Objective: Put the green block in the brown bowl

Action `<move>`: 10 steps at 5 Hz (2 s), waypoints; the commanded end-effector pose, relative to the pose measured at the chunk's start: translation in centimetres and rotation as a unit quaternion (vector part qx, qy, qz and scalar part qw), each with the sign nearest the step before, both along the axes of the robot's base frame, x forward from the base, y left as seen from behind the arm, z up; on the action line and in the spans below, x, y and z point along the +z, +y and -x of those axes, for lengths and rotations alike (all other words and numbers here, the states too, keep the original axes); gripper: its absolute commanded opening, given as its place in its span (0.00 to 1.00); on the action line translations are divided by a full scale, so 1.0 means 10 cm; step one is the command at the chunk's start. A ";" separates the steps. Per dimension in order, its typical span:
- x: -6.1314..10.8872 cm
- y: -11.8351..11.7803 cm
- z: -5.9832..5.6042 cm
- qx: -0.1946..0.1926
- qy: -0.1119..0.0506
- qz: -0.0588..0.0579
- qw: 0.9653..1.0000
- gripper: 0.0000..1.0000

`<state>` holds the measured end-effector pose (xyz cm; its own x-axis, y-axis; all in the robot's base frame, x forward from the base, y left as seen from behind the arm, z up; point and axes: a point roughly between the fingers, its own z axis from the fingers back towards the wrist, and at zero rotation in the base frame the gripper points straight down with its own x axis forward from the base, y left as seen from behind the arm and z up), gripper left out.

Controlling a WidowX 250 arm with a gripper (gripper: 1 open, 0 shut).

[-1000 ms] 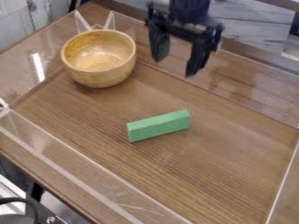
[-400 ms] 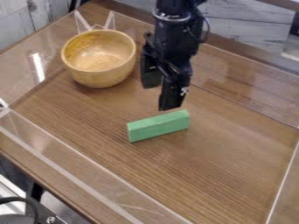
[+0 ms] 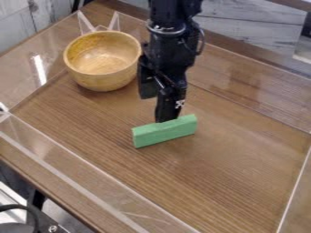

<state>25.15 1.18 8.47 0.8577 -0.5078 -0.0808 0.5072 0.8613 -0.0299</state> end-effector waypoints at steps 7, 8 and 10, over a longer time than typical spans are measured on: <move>-0.38 0.14 0.02 -0.004 -0.037 0.015 0.999 1.00; -0.41 0.14 0.03 -0.011 -0.039 0.017 0.999 1.00; -0.44 0.14 0.03 -0.024 -0.042 0.022 0.999 0.00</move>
<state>24.56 2.36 3.46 0.8318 -0.5550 -0.0084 0.5543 0.8314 -0.0396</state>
